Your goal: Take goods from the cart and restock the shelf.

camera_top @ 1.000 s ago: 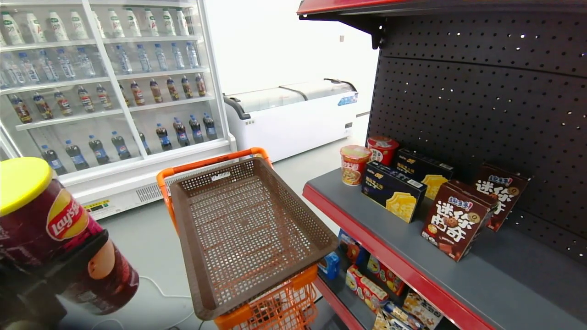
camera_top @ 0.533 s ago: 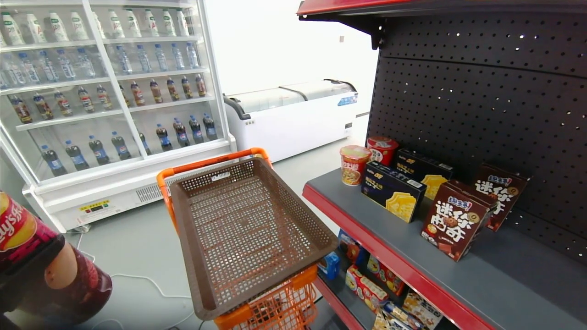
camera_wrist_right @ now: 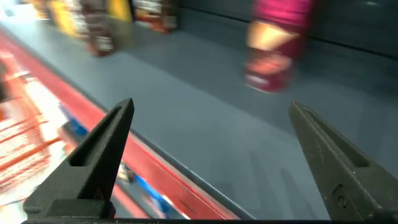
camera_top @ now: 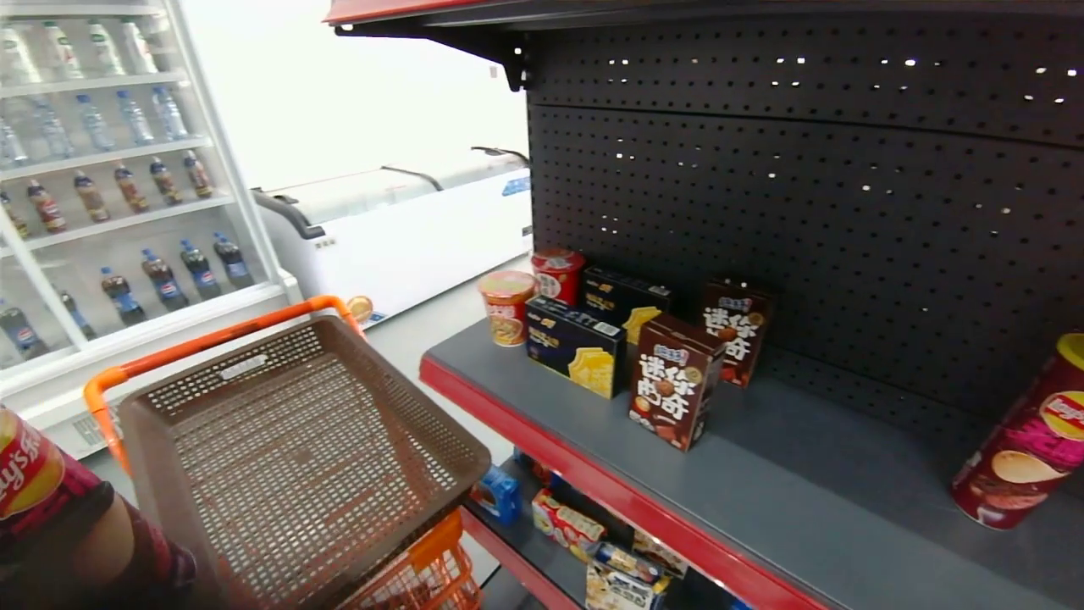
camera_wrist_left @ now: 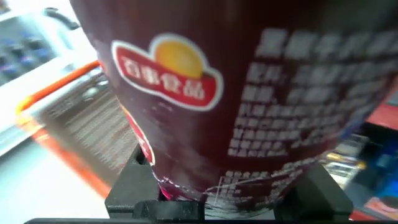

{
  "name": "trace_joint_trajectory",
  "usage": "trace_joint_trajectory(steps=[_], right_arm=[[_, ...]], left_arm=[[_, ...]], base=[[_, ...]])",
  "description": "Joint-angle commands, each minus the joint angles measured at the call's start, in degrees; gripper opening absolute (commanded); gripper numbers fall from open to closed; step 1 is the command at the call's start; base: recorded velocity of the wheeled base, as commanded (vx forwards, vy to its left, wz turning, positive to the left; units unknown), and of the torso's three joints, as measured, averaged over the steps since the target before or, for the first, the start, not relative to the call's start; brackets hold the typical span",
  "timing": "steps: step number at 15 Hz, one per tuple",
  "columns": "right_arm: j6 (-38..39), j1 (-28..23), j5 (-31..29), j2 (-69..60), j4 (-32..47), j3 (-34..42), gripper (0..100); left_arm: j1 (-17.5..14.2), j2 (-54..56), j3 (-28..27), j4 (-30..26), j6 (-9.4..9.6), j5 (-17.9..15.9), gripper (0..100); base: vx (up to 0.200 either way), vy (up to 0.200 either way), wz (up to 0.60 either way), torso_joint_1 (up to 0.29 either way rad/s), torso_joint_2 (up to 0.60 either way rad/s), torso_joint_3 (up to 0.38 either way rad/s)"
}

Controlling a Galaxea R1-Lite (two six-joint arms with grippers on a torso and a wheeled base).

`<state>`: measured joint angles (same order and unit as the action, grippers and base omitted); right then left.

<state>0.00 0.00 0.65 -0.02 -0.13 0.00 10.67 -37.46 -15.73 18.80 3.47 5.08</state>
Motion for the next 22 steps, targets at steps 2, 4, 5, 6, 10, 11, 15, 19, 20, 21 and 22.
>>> trace_joint_trajectory(steps=[2,4,5,6,10,11,15,19,20,21,22], right_arm=[[0.0,0.09,0.06,0.02,-0.04,0.0,100],[0.0,0.0,0.06,0.02,-0.04,0.0,100],[0.0,0.0,0.06,0.02,-0.04,0.0,100],[0.0,0.0,0.06,0.02,-0.04,0.0,100],[0.0,0.0,0.06,0.02,-0.04,0.0,100],[0.0,0.09,0.06,0.02,-0.04,0.0,100],[-0.35,0.09,0.32,0.02,-0.04,0.0,100],[-0.35,0.0,0.23,0.02,-0.04,0.0,100],[-0.79,0.0,-1.79,0.02,0.05,-0.53,100],[-0.53,0.97,-1.09,8.81,-2.33,-9.76,100],[2.29,2.64,-0.73,28.76,-7.6,-23.64,100]], left_arm=[[-0.12,2.92,0.52,-0.17,-1.45,0.01,0],[-0.03,2.92,0.52,-0.17,-1.72,0.01,0],[-0.03,2.92,0.52,-0.17,-1.72,0.01,0],[-0.03,3.01,0.61,-0.17,-1.8,0.01,0],[-0.12,3.45,1.05,-0.17,-1.8,0.1,0],[-0.38,3.71,1.05,-0.17,-1.8,0.28,0],[-3.11,4.94,1.4,-0.17,-1.8,0.37,0],[-3.81,7.58,1.4,-0.96,-1.28,1.86,0],[-3.81,8.28,0.61,-3.33,-1.19,3.27,0],[-3.9,8.55,-0.8,-3.86,-1.28,4.58,0],[-3.72,8.63,-1.94,-4.38,-1.28,5.46,0]], base=[[0.0,0.0,-0.6,0.002,0.0,0.002],[0.0,0.0,-0.6,0.002,0.0,0.005],[0.0,0.0,-0.6,-0.002,0.0,0.002],[0.0,0.0,-0.6,0.002,0.0,0.007],[0.0,0.0,-0.6,0.002,0.0,0.002],[0.0,0.0,-0.6,0.002,0.0,0.007],[0.0,0.0,0.0,0.0,0.0,0.0],[0.0,0.0,0.0,0.0,0.0,0.0],[0.0,0.0,0.0,0.0,0.0,0.0],[0.0,0.0,0.0,0.0,0.0,0.0],[0.0,0.0,0.0,0.0,0.0,0.0]])
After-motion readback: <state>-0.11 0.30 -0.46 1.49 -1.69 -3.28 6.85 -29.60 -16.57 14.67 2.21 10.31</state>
